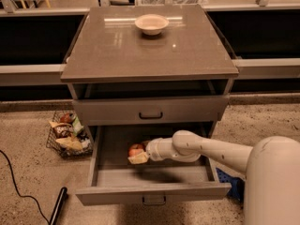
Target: Place apple into middle drawer
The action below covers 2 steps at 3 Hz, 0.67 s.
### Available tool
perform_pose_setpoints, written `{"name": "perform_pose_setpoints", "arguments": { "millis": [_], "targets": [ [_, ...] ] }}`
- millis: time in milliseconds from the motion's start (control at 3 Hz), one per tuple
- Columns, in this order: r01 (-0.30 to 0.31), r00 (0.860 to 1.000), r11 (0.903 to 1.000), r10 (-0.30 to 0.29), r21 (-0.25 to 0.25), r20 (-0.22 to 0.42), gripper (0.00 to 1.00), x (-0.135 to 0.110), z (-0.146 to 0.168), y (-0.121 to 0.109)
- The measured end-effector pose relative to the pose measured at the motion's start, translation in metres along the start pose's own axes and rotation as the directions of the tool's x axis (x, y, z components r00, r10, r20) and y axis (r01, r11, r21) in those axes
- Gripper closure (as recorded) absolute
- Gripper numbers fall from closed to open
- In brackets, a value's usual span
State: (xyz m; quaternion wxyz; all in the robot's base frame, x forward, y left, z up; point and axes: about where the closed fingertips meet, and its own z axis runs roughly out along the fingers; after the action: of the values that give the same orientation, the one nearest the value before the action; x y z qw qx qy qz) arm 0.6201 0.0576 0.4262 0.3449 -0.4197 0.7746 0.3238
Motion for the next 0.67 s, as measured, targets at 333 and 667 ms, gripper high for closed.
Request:
{"name": "perform_pose_setpoints", "arguments": {
  "millis": [333,667],
  "targets": [
    [0.002,1.0,0.9999,-0.002,0.011,-0.015,1.0,0.007,0.01,-0.012],
    [-0.011,0.999,0.9996,0.012,0.025,-0.034,1.0,0.021,0.023,-0.026]
  ]
}}
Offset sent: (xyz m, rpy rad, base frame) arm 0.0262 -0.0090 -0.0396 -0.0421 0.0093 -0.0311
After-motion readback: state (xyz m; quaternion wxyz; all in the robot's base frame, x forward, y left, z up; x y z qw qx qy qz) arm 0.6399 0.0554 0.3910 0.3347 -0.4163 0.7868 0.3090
